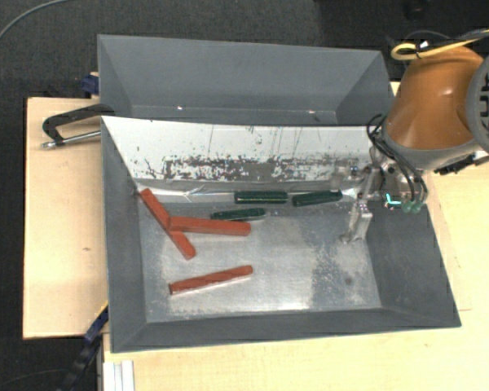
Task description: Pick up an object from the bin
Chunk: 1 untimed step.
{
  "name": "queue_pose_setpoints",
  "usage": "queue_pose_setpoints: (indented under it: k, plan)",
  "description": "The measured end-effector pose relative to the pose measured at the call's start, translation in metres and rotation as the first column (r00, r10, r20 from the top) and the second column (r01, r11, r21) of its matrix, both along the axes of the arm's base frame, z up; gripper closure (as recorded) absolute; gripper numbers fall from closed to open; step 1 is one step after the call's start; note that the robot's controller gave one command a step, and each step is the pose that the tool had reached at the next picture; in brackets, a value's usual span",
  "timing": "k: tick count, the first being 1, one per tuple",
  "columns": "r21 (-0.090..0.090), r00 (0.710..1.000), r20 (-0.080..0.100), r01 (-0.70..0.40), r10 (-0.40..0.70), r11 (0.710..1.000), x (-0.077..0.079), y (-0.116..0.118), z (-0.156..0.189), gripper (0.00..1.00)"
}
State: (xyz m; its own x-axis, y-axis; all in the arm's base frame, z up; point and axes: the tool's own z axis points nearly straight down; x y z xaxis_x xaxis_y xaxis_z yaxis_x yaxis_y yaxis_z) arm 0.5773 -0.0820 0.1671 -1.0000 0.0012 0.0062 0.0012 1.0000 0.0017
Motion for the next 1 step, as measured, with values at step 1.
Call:
queue_pose_setpoints:
  k: [1]
  plan:
    - [0.003, 0.995, 0.013, -0.102, 0.102, 0.995, 0.0257, 0.1230, -0.0200, 0.00]
